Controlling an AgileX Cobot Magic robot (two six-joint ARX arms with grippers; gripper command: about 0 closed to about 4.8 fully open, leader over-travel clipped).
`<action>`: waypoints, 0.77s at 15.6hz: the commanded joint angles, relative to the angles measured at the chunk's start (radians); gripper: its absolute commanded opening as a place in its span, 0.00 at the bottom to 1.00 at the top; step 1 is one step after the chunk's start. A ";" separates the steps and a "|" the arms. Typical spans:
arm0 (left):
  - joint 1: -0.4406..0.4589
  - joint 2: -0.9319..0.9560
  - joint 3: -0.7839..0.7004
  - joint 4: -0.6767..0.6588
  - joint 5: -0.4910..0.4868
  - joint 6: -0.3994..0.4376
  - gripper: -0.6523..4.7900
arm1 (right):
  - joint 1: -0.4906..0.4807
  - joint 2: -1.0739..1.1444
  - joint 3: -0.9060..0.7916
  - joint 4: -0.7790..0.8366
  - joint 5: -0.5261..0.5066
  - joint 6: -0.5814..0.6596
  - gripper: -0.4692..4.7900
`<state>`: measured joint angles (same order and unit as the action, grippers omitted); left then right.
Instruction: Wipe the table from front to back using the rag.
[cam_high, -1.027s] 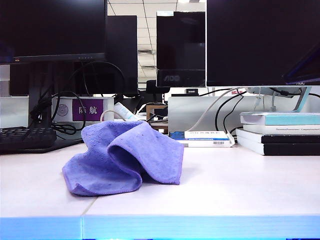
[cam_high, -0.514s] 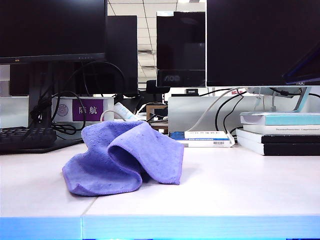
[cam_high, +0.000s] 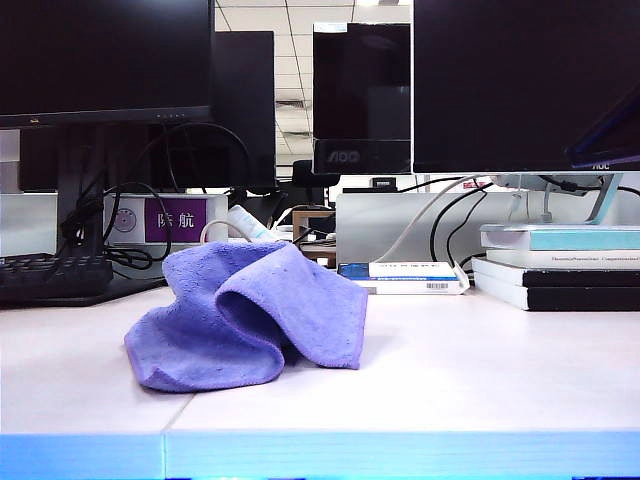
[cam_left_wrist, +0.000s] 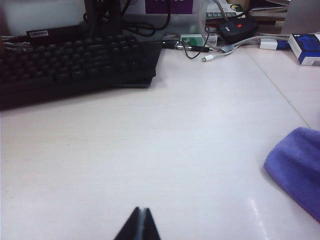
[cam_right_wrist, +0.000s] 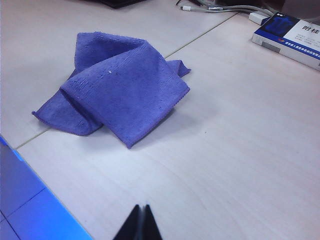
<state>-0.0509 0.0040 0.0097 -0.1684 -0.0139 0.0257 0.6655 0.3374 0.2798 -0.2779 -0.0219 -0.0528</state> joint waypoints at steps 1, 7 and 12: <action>0.002 -0.002 -0.002 -0.018 0.003 0.000 0.12 | -0.174 -0.115 -0.160 0.226 0.046 -0.026 0.09; 0.002 -0.003 -0.002 -0.018 0.003 0.000 0.12 | -0.475 -0.320 -0.278 0.111 0.046 -0.013 0.09; 0.002 -0.003 -0.002 -0.018 0.003 0.000 0.12 | -0.568 -0.336 -0.278 0.114 0.046 0.034 0.09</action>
<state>-0.0509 0.0040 0.0097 -0.1684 -0.0139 0.0261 0.0948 0.0032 0.0082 -0.1768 0.0246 -0.0227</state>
